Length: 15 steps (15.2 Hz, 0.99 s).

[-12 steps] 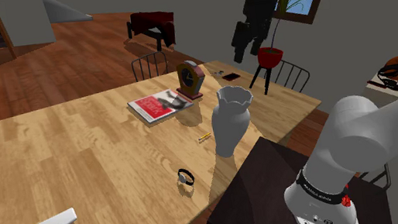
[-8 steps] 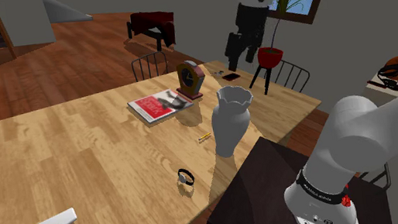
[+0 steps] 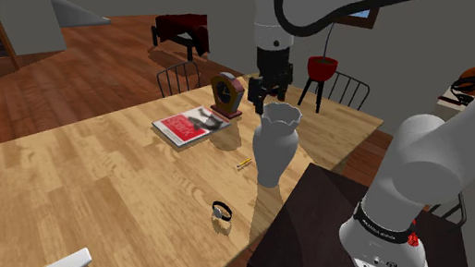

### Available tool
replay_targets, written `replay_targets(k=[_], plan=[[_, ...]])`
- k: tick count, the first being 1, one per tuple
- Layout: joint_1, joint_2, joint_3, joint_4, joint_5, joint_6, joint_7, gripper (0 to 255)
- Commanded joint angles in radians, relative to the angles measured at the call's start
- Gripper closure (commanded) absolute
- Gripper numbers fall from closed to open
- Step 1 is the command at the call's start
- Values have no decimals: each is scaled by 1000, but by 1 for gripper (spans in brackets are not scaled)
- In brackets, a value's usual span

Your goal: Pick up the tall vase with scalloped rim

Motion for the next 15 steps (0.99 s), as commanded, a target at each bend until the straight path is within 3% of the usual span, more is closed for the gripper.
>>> replay_targets(k=[1,7,8,15], plan=[[-1,14,3,-23,-1,34,7,0],[-1,29,6,-75,-2,100,13,0],[0,31,7,-74,-2,101,14,255],[-1,31,6,-73,-2,101,14,255]])
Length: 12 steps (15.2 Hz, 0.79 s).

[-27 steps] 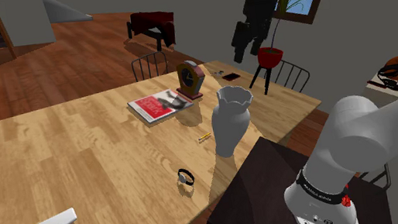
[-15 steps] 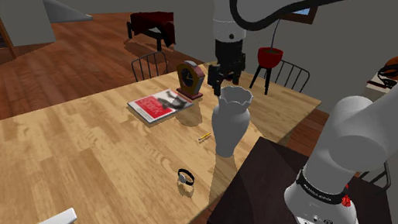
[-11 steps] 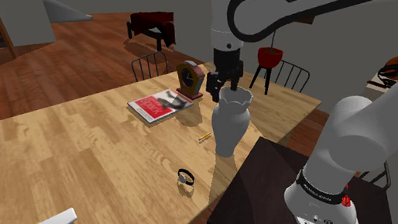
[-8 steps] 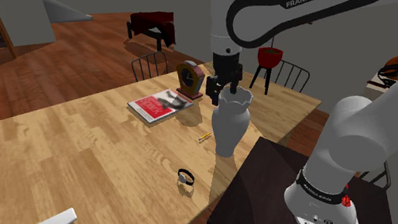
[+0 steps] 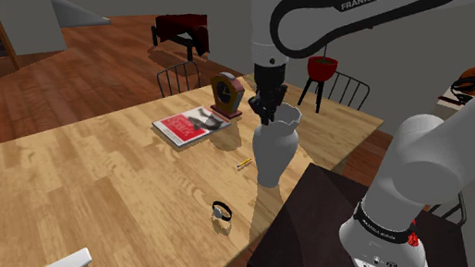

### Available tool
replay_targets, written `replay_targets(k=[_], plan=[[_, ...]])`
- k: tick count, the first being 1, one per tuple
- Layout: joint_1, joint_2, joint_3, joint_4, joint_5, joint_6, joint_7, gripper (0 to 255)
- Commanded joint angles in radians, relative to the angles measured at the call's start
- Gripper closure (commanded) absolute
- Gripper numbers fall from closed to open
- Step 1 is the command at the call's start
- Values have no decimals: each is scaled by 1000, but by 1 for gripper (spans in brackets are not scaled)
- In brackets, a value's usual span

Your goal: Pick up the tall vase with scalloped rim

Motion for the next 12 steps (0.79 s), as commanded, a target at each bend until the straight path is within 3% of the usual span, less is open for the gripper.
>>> replay_targets(k=[1,12], plan=[[0,0,0,-1,0,0,0,255],[-1,-26,-5,116,1,-142,-14,255]])
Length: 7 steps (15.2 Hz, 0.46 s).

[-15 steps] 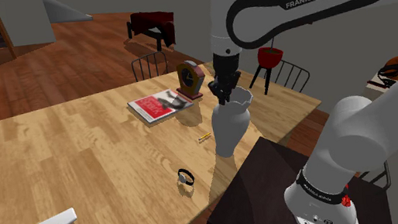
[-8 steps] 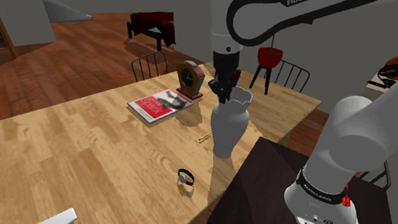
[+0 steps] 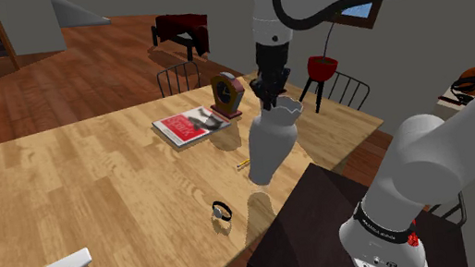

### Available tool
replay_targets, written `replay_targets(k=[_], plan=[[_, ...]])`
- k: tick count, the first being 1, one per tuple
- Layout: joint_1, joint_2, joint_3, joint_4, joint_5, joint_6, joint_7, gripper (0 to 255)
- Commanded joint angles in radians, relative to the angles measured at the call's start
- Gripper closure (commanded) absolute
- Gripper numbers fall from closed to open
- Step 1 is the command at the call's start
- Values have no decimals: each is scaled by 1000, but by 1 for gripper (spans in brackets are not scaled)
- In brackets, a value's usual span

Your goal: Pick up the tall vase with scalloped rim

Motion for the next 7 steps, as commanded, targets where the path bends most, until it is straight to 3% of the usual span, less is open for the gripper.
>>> replay_targets(k=[1,7], plan=[[0,-9,-1,21,0,-29,-2,255],[-1,-11,-2,76,0,-85,-7,255]])
